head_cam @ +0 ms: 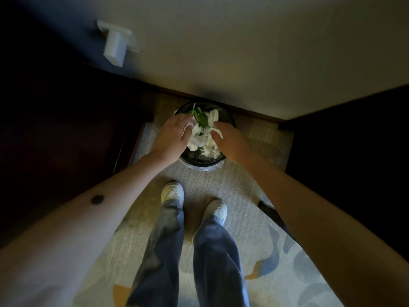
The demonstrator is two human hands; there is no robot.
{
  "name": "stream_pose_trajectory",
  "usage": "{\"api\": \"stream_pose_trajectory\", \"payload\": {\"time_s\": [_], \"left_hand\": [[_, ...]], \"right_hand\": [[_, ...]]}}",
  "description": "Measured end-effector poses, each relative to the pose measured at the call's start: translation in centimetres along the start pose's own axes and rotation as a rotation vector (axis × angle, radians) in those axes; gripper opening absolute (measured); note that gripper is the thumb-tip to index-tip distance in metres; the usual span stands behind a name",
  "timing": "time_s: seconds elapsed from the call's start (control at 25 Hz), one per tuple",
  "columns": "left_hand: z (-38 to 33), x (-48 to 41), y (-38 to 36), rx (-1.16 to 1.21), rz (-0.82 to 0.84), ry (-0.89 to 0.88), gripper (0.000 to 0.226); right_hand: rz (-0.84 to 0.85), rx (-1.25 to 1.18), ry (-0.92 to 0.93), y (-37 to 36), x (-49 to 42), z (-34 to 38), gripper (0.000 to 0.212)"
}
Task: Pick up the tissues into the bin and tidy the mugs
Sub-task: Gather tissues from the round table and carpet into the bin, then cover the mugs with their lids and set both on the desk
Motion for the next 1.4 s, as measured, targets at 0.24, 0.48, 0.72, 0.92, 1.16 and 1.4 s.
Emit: {"api": "stream_pose_trajectory", "payload": {"time_s": [0.24,0.48,0.72,0.92,1.16,1.4], "left_hand": [[-7.9,5.4,5.4,-0.007,-0.104,-0.011,0.040],[-20.1,11.4,10.4,-0.184,-0.178,-0.184,0.037],[-34.3,14.1,15.5,-0.280,-0.227,-0.505,0.036],[-48.1,18.5,14.0,-0.323,-0.191,-0.804,0.032],[-63.4,24.8,4.7,-0.367,-0.022,-1.130,0.026],[-74.8,28.3,-8.7,-0.406,0.130,-1.282,0.023]], "right_hand": [[-0.067,0.079,0.031,6.2,8.0,5.0,0.048],[-0.224,0.228,0.046,14.2,20.7,9.3,0.047],[-0.590,0.201,-0.043,22.7,35.4,9.7,0.043],[-0.855,0.152,-0.208,25.2,51.0,5.8,0.045],[-1.104,0.075,-0.549,23.2,69.5,-3.9,0.044],[-1.226,-0.034,-0.759,19.5,82.5,-16.7,0.040]]}}
Point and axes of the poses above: each hand's wrist, its own x-axis away from the middle knuckle, its own y-axis out of the back of the hand, z = x × y, the point moved 3 cm from there along -x, towards the middle knuckle, and after that the axes turned 11 degrees about z, right-handed, at the moved point
